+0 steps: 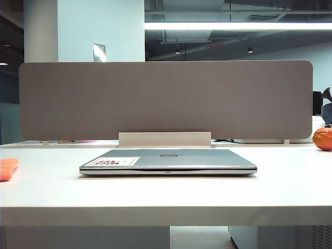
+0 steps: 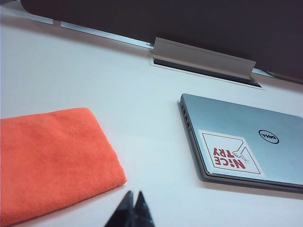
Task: Pick up the orange rag and put it over the laptop.
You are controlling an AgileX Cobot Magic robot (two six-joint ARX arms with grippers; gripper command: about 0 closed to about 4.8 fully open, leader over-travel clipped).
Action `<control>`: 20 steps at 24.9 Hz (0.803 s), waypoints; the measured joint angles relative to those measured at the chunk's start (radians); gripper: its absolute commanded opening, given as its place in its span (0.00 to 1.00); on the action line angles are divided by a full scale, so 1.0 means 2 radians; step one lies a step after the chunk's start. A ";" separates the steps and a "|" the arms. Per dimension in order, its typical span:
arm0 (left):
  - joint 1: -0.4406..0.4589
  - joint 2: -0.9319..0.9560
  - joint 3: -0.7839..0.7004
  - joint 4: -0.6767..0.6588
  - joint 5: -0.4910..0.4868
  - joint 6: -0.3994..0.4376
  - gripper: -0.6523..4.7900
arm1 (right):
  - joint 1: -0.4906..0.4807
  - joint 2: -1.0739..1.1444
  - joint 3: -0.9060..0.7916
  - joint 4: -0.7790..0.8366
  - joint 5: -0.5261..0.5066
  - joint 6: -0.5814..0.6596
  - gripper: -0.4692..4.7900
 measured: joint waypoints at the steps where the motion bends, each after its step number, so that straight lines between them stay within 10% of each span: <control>1: 0.000 0.000 0.000 0.000 0.000 -0.008 0.11 | 0.000 0.000 0.000 0.000 0.000 0.000 0.08; 20: 0.000 0.166 0.220 -0.117 -0.015 -0.015 0.11 | 0.000 0.000 0.000 -0.001 0.000 0.000 0.08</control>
